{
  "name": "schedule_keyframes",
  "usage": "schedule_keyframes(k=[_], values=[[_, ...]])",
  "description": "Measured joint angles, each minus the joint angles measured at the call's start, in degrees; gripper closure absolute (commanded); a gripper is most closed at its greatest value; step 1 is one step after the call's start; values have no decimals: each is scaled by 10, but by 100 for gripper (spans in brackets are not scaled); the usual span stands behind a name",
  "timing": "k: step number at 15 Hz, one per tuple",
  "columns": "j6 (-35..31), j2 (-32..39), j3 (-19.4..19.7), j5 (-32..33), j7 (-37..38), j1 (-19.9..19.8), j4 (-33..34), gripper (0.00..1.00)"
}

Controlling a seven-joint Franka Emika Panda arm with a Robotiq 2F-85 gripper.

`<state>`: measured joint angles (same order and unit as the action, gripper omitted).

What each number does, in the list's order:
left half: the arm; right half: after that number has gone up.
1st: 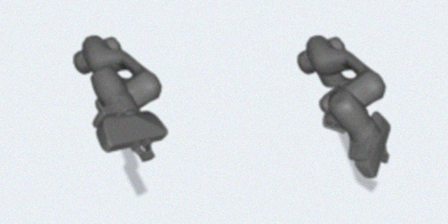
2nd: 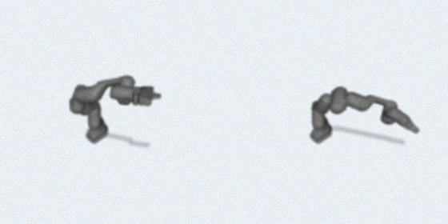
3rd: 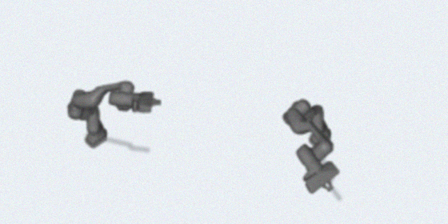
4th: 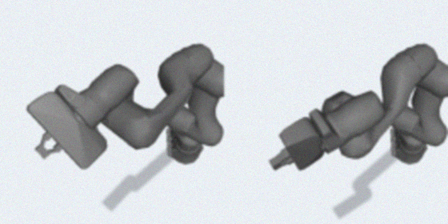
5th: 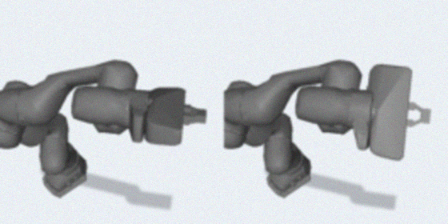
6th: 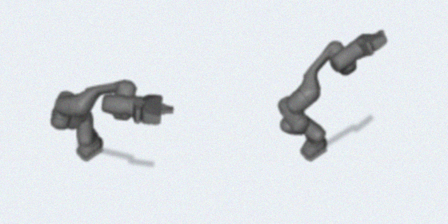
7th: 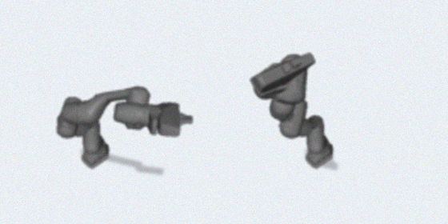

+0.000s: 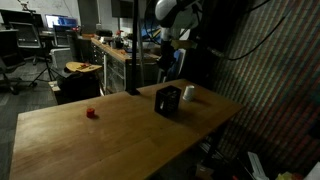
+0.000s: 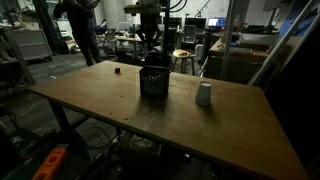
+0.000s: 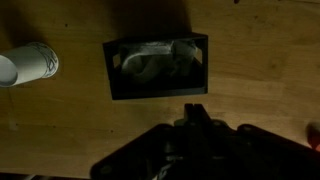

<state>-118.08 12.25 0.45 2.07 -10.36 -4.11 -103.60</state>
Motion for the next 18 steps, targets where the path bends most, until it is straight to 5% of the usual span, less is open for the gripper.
schedule_keyframes(k=[1,4,18], values=[[2,-8,0,-6,0,0,-4,89],[10,-28,0,-16,0,1,-16,68],[11,-33,0,-16,0,1,-23,68]])
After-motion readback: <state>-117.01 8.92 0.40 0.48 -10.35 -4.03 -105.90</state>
